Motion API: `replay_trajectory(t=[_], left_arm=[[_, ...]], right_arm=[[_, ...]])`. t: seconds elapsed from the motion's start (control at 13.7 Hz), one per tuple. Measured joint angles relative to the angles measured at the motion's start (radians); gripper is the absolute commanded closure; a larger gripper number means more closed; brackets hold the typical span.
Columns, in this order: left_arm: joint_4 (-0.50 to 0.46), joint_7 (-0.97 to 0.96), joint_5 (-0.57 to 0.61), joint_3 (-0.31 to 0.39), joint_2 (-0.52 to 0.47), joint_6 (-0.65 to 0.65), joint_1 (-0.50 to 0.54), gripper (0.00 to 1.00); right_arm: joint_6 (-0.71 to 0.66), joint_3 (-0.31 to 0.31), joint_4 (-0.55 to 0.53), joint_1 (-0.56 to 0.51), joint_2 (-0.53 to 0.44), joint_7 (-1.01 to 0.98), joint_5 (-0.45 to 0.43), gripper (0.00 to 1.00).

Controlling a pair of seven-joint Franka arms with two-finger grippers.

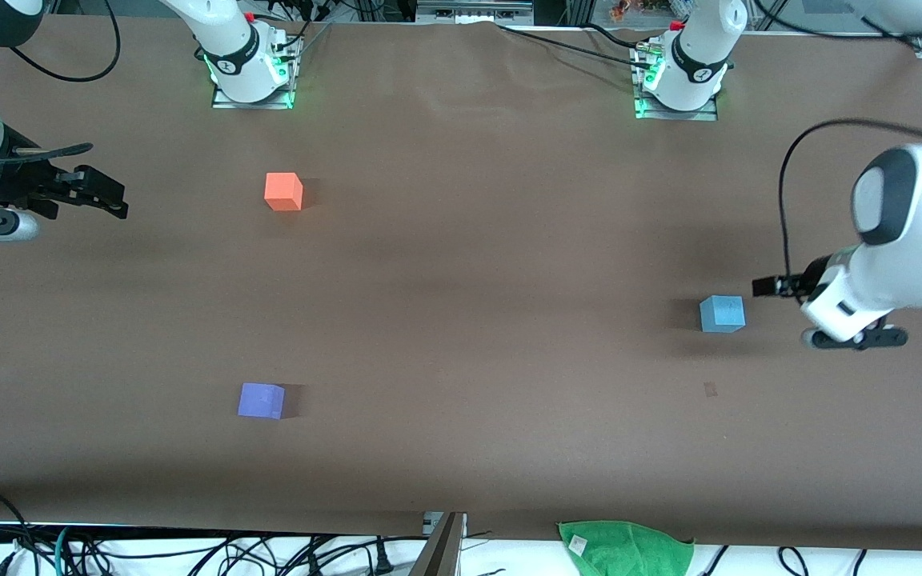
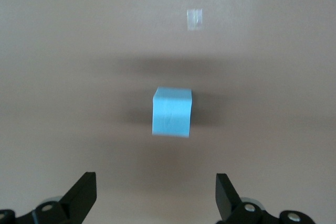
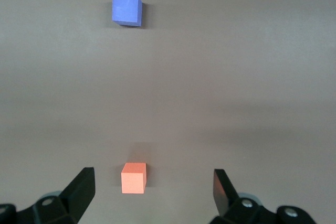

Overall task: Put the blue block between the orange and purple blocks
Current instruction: 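Close the left gripper on the light-blue cube and lift it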

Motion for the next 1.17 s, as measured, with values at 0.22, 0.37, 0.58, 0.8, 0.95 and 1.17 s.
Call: replay_trajectory(t=[0.22,0.37,0.58,0.8,0.95,1.17], left_arm=[[-0.02,0.076,0.0,0.002,0.097,0.172,0.014,0.0],[-0.096,0.095,0.0,0.003,0.119,0.304,0.025,0.0],[-0.215,0.101,0.0,0.001,0.123,0.422,0.026,0.0],[-0.255,0.102,0.0,-0.001,0.122,0.445,0.026,0.0],[-0.264,0.102,0.0,-0.003,0.122,0.447,0.026,0.0],[-0.275,0.102,0.0,-0.007,0.123,0.447,0.025,0.3]], right_arm=[[0.0,0.0,0.0,0.0,0.0,0.0,0.0,0.01],[0.0,0.0,0.0,0.0,0.0,0.0,0.0,0.01],[0.0,0.0,0.0,0.0,0.0,0.0,0.0,0.01],[0.0,0.0,0.0,0.0,0.0,0.0,0.0,0.01],[0.0,0.0,0.0,0.0,0.0,0.0,0.0,0.01],[0.0,0.0,0.0,0.0,0.0,0.0,0.0,0.01]])
